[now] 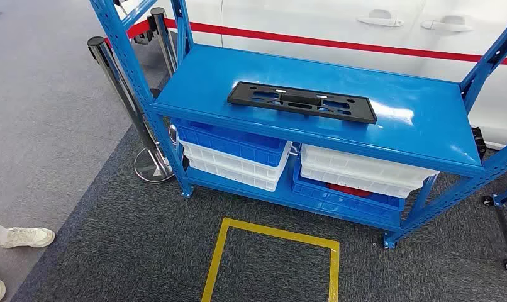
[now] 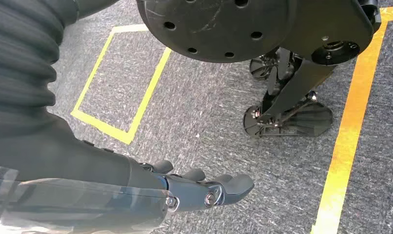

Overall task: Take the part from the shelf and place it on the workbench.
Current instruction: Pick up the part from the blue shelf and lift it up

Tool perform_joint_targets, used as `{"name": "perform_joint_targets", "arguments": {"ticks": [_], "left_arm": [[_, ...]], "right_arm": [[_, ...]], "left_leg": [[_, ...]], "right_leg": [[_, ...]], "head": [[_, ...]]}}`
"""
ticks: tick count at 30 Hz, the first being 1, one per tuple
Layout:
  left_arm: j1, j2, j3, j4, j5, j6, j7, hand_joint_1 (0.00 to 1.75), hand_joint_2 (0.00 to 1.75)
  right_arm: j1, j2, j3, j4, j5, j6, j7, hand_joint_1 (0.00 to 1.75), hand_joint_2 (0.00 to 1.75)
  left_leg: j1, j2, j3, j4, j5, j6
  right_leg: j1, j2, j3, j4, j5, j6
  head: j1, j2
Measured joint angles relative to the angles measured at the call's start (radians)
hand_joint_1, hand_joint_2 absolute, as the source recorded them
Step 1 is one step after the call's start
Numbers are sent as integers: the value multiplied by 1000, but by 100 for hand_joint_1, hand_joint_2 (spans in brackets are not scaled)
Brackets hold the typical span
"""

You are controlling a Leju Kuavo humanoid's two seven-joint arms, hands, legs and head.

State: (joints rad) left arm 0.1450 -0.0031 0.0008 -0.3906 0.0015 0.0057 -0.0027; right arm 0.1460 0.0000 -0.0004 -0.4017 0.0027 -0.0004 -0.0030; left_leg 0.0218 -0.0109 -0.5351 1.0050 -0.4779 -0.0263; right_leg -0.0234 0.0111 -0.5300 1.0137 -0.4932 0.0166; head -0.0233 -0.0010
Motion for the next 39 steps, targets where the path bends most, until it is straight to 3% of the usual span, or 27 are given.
{"name": "perform_joint_targets", "arguments": {"ticks": [8,9,12,13,36,37,39], "left_arm": [[0,0,0,0,0,0,0,0,175],[0,0,0,0,0,0,0,0,175],[0,0,0,0,0,0,0,0,175],[0,0,0,0,0,0,0,0,175],[0,0,0,0,0,0,0,0,175],[0,0,0,0,0,0,0,0,175],[0,0,0,0,0,0,0,0,175]], "right_arm": [[0,0,0,0,0,0,0,0,175],[0,0,0,0,0,0,0,0,131],[0,0,0,0,0,0,0,0,131],[0,0,0,0,0,0,0,0,175],[0,0,0,0,0,0,0,0,175],[0,0,0,0,0,0,0,0,131],[0,0,0,0,0,0,0,0,131]], "left_leg": [[0,0,0,0,0,0],[0,0,0,0,0,0],[0,0,0,0,0,0],[0,0,0,0,0,0],[0,0,1,0,0,0],[0,0,1,0,0,0],[0,0,1,0,0,0]], "right_leg": [[0,0,0,0,0,0],[0,0,0,0,0,0],[0,0,0,0,0,0],[0,0,0,0,0,0],[0,0,1,0,0,0],[0,0,1,0,0,0],[0,0,1,0,0,0]], "head": [[0,0],[0,0],[0,0],[0,0],[0,0],[0,0],[0,0]]}}
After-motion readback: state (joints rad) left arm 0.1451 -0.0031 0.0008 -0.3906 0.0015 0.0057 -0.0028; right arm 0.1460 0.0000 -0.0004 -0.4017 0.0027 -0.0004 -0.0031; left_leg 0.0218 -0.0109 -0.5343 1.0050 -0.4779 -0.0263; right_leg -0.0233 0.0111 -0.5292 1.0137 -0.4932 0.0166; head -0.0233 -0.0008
